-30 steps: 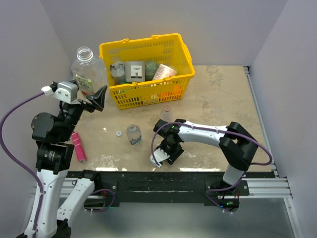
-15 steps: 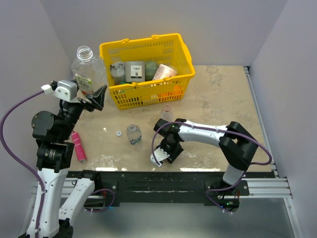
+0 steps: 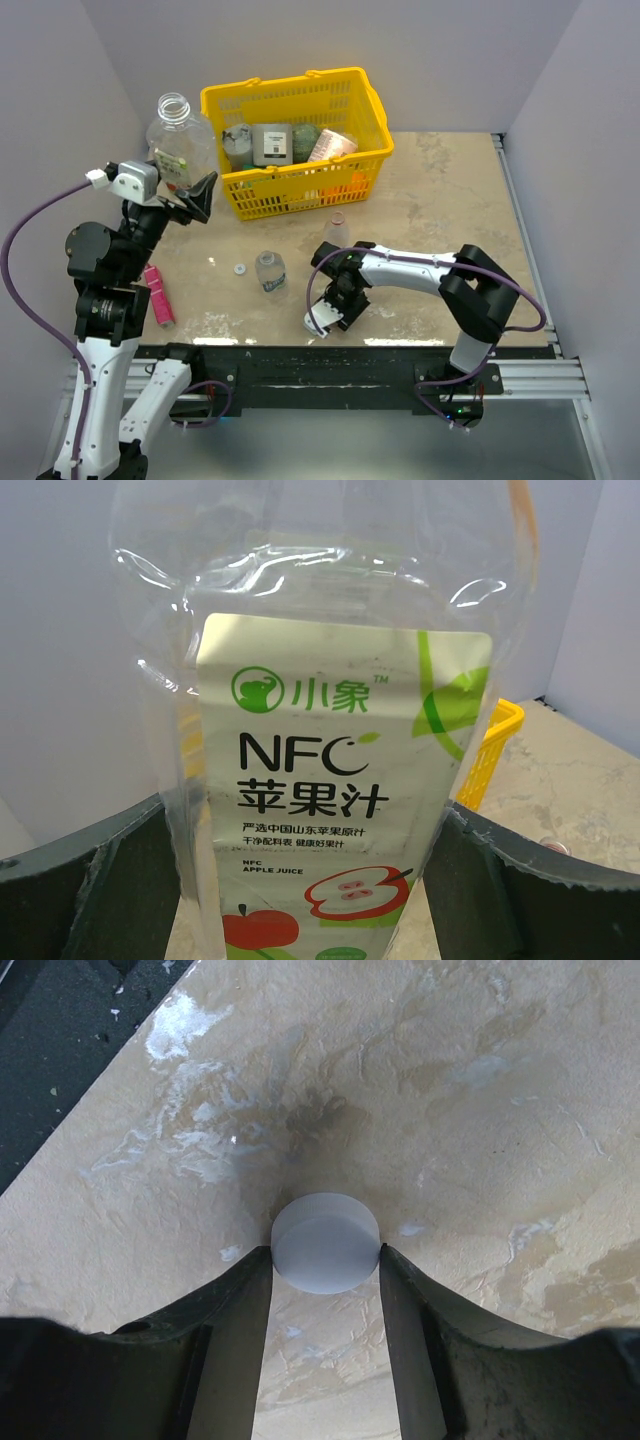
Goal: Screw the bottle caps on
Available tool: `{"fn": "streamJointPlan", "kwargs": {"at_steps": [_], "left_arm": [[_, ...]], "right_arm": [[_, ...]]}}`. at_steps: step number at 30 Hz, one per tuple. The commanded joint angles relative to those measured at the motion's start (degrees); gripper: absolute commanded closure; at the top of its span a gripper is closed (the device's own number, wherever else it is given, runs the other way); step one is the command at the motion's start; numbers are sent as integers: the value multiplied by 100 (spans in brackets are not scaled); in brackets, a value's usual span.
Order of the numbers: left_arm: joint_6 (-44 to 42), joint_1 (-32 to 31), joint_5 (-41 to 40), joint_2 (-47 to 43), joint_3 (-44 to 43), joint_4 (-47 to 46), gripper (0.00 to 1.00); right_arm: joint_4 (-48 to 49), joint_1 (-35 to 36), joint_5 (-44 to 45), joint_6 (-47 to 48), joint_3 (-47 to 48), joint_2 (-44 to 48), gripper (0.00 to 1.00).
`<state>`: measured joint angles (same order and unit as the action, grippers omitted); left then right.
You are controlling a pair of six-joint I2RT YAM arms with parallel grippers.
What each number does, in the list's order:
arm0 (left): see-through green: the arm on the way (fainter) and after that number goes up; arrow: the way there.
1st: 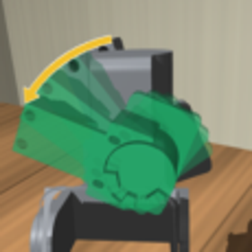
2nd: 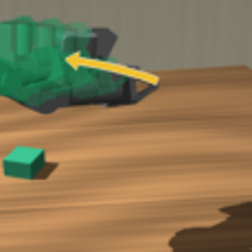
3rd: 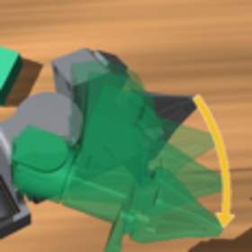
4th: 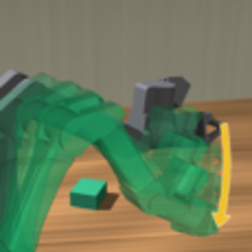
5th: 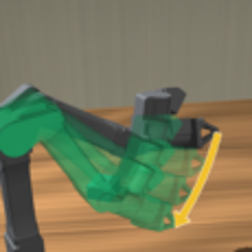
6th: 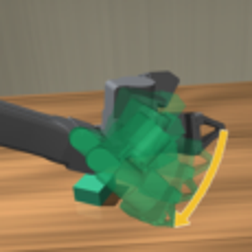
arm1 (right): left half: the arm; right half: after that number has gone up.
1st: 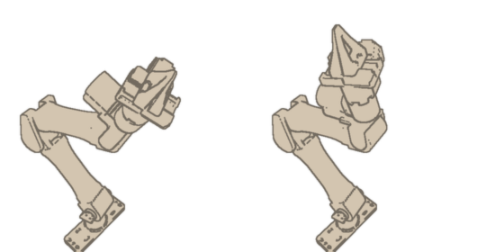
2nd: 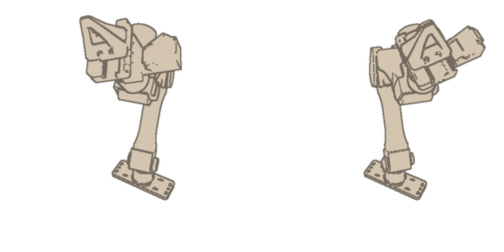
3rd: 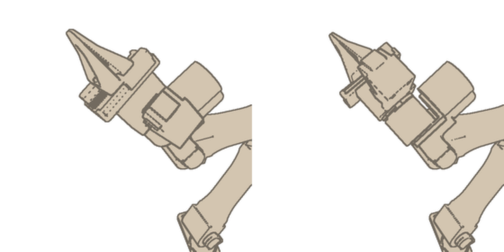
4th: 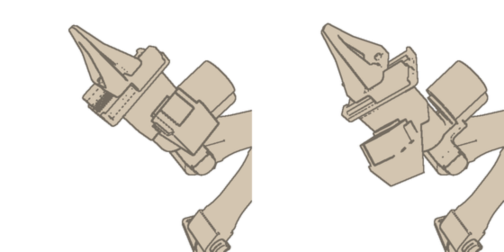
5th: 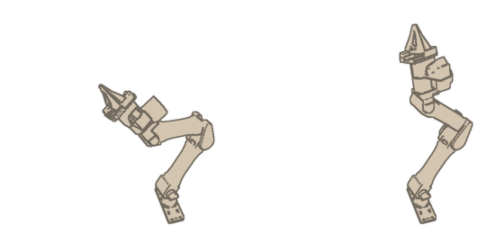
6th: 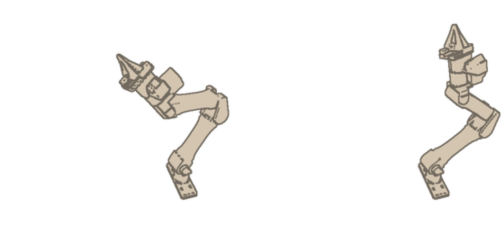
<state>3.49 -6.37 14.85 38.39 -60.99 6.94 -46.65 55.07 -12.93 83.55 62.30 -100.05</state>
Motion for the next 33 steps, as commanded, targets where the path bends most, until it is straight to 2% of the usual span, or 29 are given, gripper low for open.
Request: {"fn": "streamJointPlan", "kwargs": {"at_steps": [1,8,22,24,26,31,33], "left_arm": [[91,66,114,-7,52,-307,100],[91,83,158,19,61,-325,100],[108,119,299,2,175,-334,100],[100,119,395,11,228,-360,100],[65,119,483,19,281,-386,100],[-181,119,1949,221,264,-97,100],[-86,119,2659,423,193,-104,100]], "right_arm": [[192,-14,-131,-145,-52,65,48],[139,-5,-228,-181,-131,135,47],[324,13,-368,-576,-113,153,50],[306,21,-412,-603,-130,161,57],[289,30,-509,-612,-139,249,68],[-141,-5,-518,-1033,124,985,80],[-510,-31,-535,-1391,264,1677,81]]}}
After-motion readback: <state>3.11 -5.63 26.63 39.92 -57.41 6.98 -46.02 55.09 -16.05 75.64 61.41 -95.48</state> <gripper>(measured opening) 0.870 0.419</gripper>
